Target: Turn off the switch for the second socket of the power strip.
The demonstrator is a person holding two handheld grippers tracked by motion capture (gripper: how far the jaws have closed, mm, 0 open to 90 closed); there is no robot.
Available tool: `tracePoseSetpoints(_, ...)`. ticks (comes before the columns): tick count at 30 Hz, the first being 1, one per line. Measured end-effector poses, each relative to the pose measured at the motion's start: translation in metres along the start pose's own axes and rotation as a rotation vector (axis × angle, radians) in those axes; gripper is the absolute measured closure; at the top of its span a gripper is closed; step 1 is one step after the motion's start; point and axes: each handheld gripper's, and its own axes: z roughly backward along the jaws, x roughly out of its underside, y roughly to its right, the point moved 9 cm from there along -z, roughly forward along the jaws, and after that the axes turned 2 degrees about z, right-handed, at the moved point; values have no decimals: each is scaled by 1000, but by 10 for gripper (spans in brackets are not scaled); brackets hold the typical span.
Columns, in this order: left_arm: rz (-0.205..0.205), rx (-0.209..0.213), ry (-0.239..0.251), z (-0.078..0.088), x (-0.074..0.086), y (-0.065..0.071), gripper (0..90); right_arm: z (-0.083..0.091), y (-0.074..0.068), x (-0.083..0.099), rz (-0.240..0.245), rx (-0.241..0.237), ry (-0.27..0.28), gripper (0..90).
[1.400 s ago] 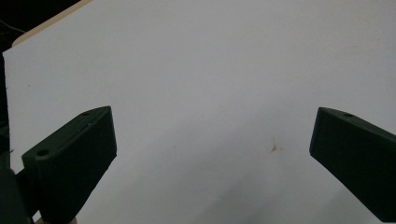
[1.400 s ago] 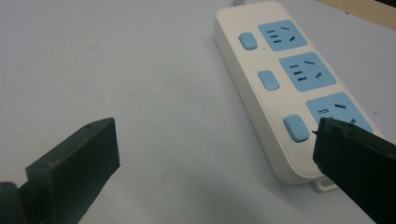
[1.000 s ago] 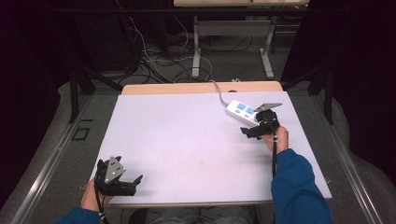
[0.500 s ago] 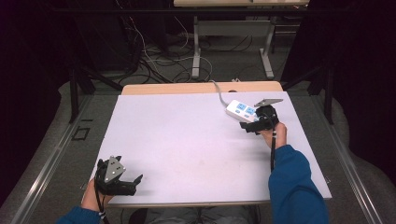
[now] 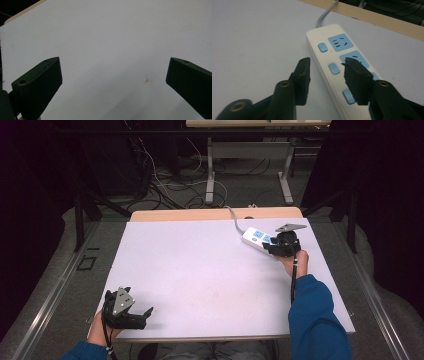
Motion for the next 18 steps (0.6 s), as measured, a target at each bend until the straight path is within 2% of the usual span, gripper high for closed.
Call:
tracePoseSetpoints(2,4,-2,4,0,0,0,5,0,2,0,-3,11,5,729)
tracePoseSetpoints(3,5,-1,4,0,0,0,5,0,2,0,-3,11,5,729)
tracePoseSetpoints(4,5,2,1,0,0,0,5,0,3,-2,-12,30,13,833)
tracePoseSetpoints(5,5,2,2,0,0,0,5,0,3,-2,-12,30,13,833)
tracePoseSetpoints(7,-1,1,1,0,0,0,5,-1,5,-3,-30,54,20,900)
tracePoseSetpoints(13,10,3,3,0,0,0,5,-9,8,-6,-60,85,17,900)
tracePoseSetpoints(18,9,5,4,-1,0,0,5,-17,6,-5,-54,90,5,900)
